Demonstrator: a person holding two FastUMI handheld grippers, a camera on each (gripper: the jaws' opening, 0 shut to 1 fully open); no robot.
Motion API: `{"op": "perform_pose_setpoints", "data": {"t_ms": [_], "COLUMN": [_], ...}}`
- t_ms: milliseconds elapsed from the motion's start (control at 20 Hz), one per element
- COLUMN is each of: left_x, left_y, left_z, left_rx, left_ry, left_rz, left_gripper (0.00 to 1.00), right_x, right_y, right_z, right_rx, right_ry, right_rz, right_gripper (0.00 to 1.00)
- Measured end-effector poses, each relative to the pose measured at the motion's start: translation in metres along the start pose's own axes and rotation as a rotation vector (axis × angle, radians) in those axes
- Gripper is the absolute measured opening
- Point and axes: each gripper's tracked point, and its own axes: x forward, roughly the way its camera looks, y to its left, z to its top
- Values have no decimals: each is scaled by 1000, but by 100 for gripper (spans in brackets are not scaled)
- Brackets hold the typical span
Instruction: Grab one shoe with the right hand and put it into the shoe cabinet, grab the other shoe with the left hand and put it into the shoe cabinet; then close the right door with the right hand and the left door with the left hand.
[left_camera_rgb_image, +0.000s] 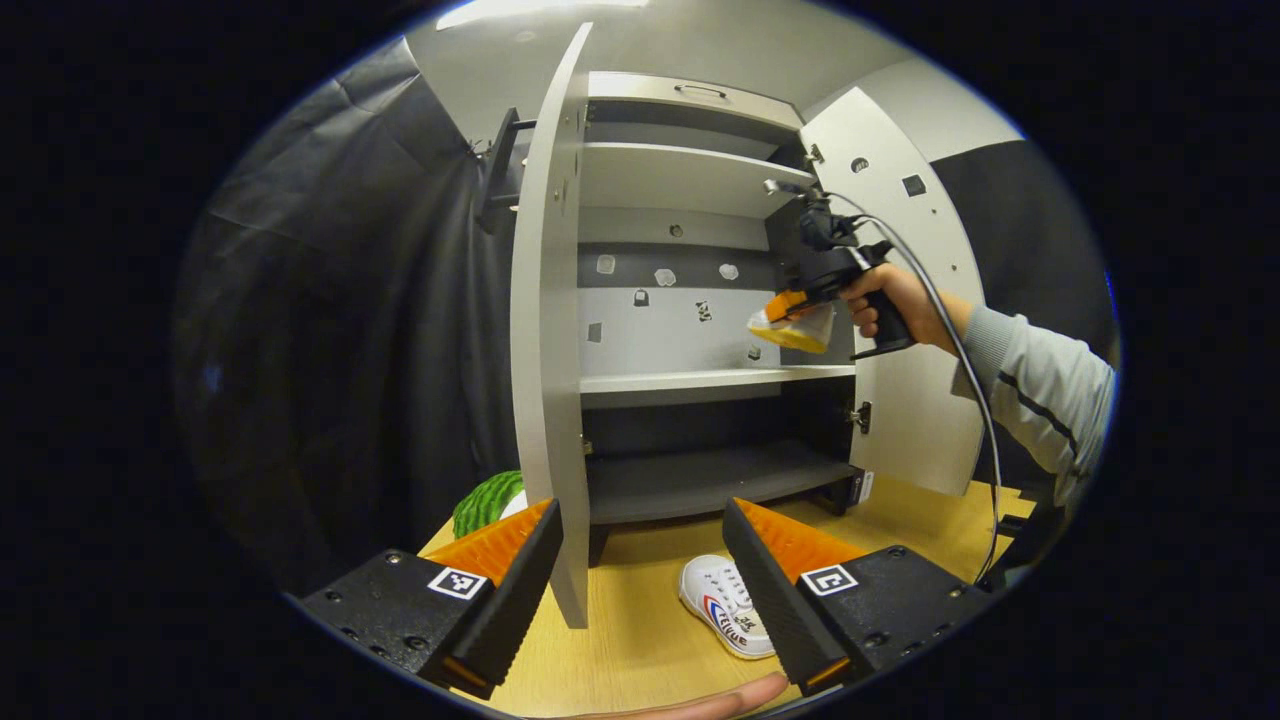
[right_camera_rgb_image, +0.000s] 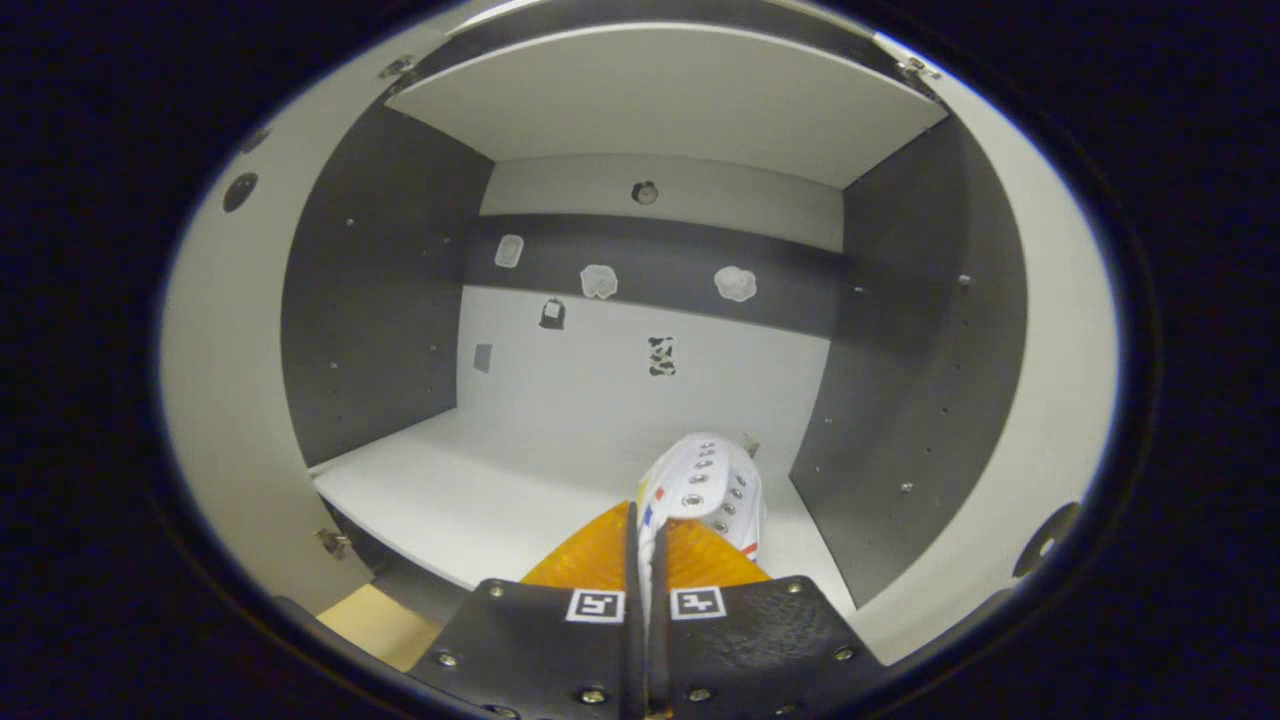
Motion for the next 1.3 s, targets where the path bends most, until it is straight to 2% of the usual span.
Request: {"op": "perform_pose_setpoints", "data": {"t_ms": [150, 300, 350, 600, 700, 800, 850, 950, 1050, 1250, 1300], "left_x": [3, 4, 5, 1, -5, -10, -13, -19, -25, -35, -36], "left_y": [3, 2, 0, -5, -5, -9, -11, -14, -18, -20, -21], "left_z": [-4, -8, -8, -6, -3, -1, -1, -1, 0, -5, -7], "left_rx": [6, 5, 1, 8, 15, 23, 26, 24, 23, 5, -3], "left_ry": [3, 6, 5, 9, -3, -10, -10, -5, -2, 20, 28], "left_rz": [15, 24, 23, 35, 45, 41, 42, 49, 55, 88, 88], "left_gripper": [98, 100, 98, 98, 98, 98, 98, 98, 98, 100, 98], "right_x": [39, 52, 53, 60, 58, 47, 36, 13, -16, -84, -105], "right_y": [1, -1, 0, -2, -7, -13, -13, -19, -28, -14, -10], "right_z": [-19, -15, -14, -17, -17, -9, 0, 12, 14, 18, 19], "right_rx": [-58, -80, -85, 40, 30, 30, 37, 46, 49, 103, 120], "right_ry": [90, 96, 95, 97, 70, 1, -48, -115, -142, -186, -210], "right_rz": [-24, -36, -27, -9, -8, -33, -33, -62, -93, -50, -35], "right_gripper": [4, 4, 4, 6, 14, 30, 62, 99, 97, 99, 99]}}
